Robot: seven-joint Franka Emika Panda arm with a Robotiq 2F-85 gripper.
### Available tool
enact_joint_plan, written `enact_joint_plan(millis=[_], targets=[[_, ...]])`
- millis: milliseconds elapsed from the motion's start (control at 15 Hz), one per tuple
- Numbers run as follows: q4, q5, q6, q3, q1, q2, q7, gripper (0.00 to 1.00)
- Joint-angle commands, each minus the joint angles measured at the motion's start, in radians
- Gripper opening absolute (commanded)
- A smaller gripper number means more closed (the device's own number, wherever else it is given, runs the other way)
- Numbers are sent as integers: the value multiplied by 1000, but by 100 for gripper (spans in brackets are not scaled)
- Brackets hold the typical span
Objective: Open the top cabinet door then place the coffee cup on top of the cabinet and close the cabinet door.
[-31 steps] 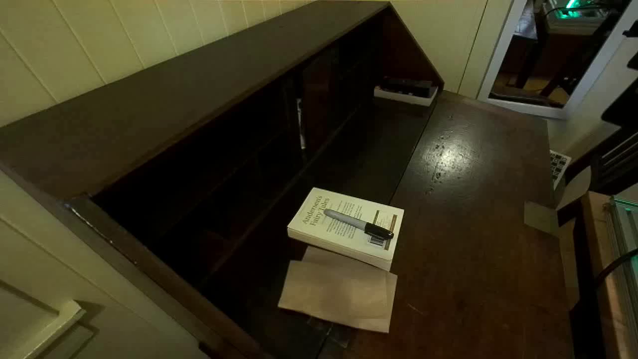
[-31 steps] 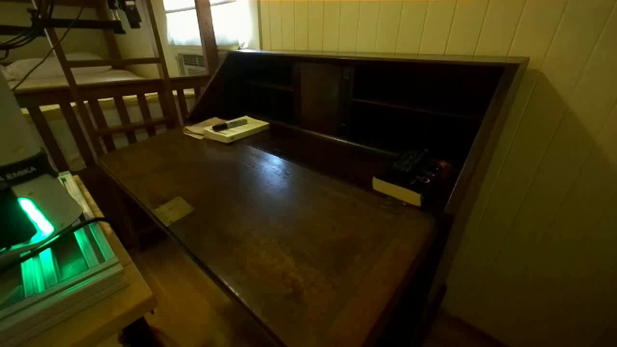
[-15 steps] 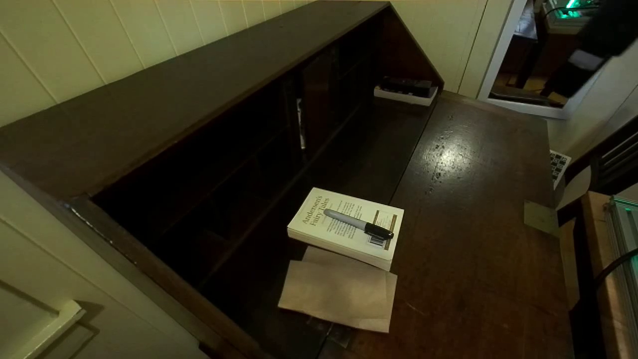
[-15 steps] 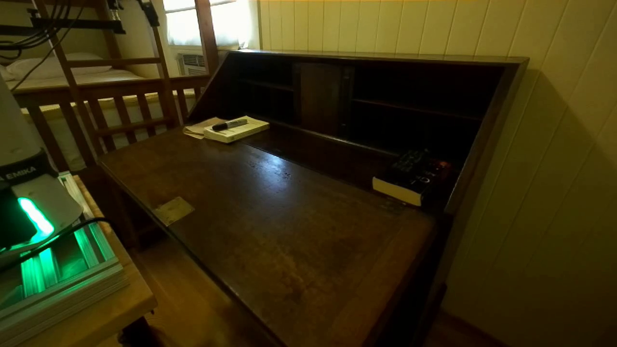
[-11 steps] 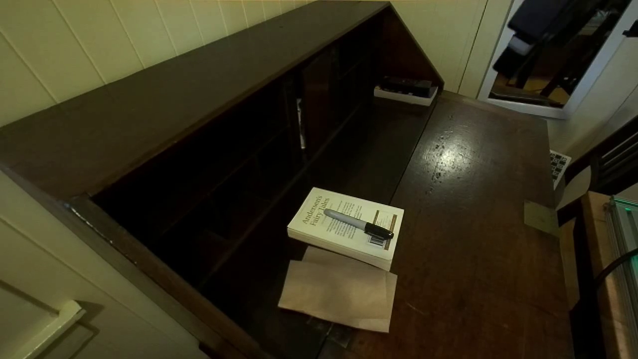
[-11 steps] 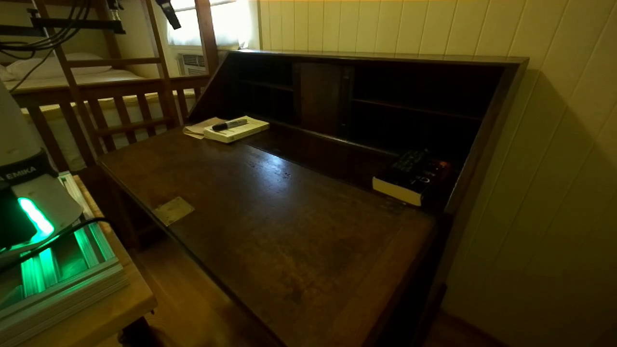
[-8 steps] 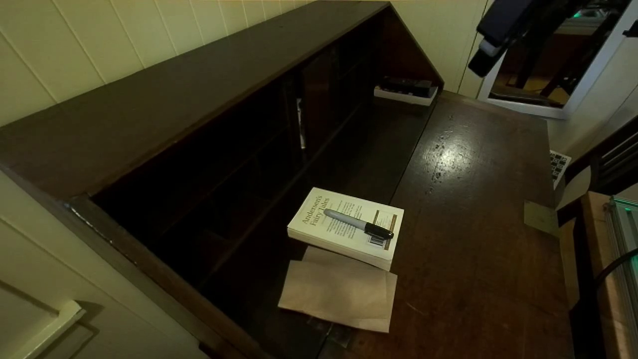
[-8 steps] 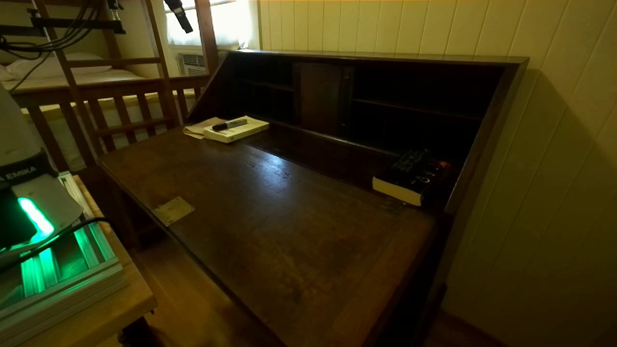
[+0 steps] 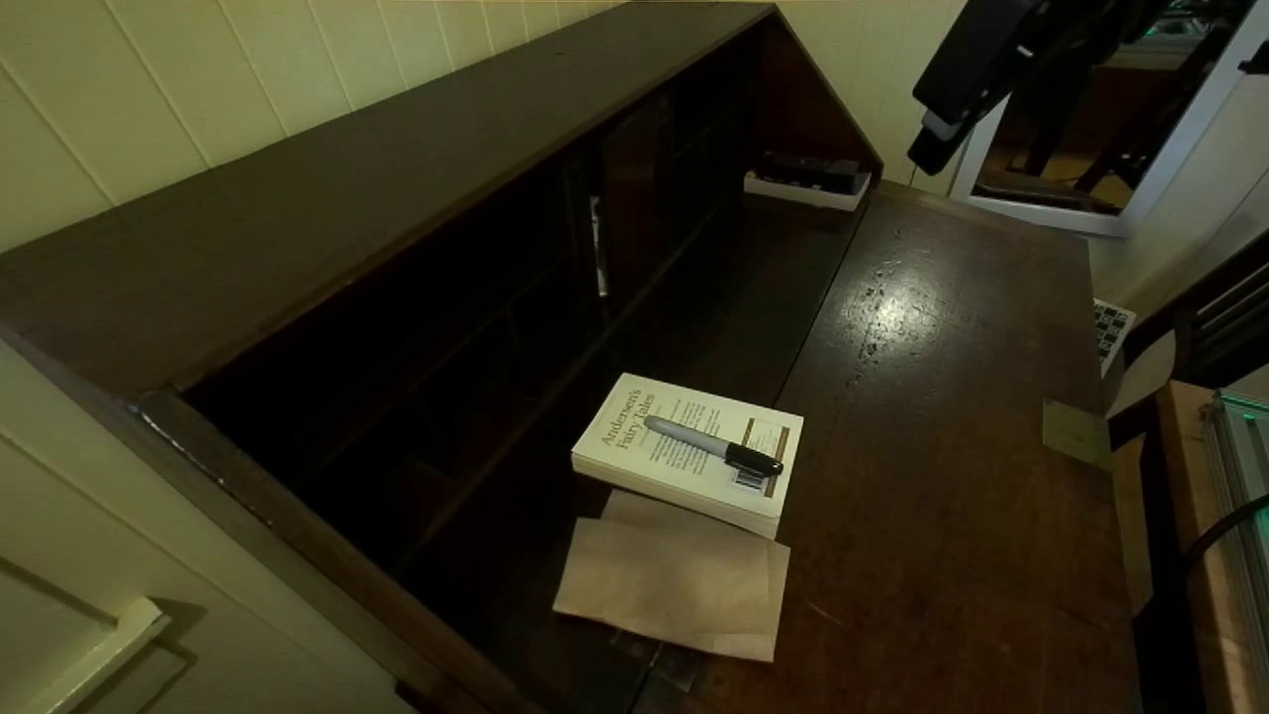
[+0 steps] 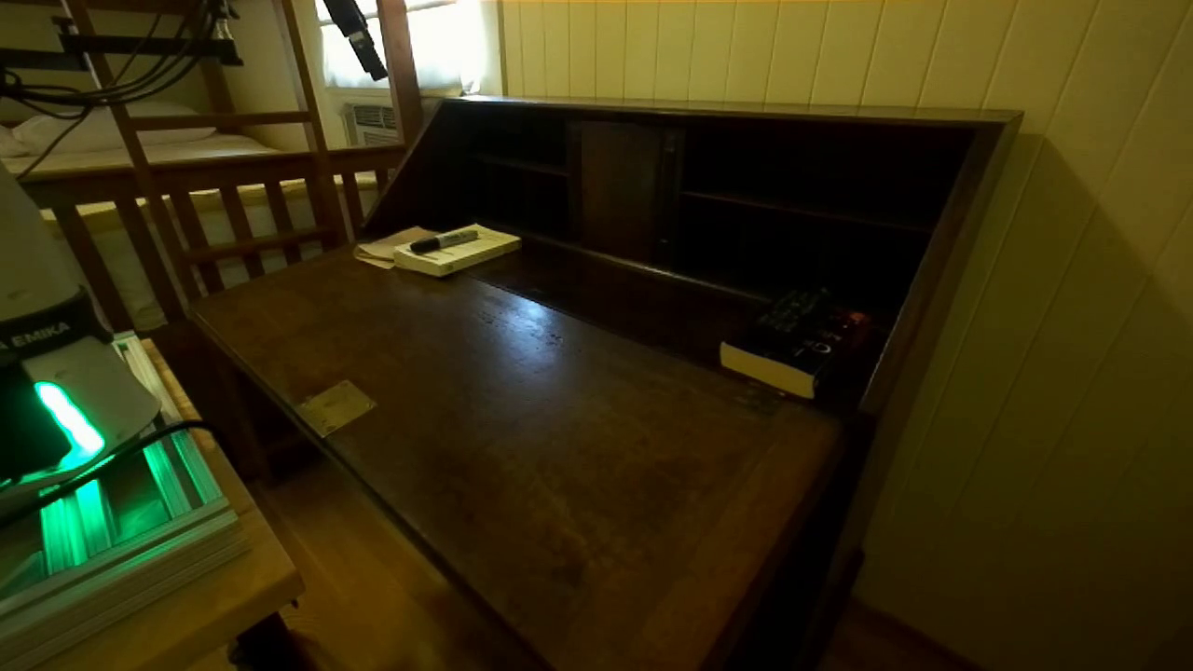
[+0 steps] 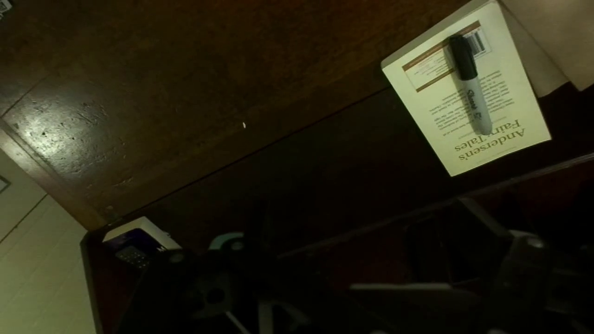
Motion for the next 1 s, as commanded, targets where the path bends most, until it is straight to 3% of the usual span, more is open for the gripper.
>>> enact_joint_plan(millis=[0, 267, 400, 933], targets=[[3, -21, -5, -25, 27, 6, 16, 100], [5, -46, 46, -15, -7, 31, 61, 100], [39, -72, 64, -16, -35, 106, 74, 100], [184, -271, 358, -15, -87, 431, 113, 100]])
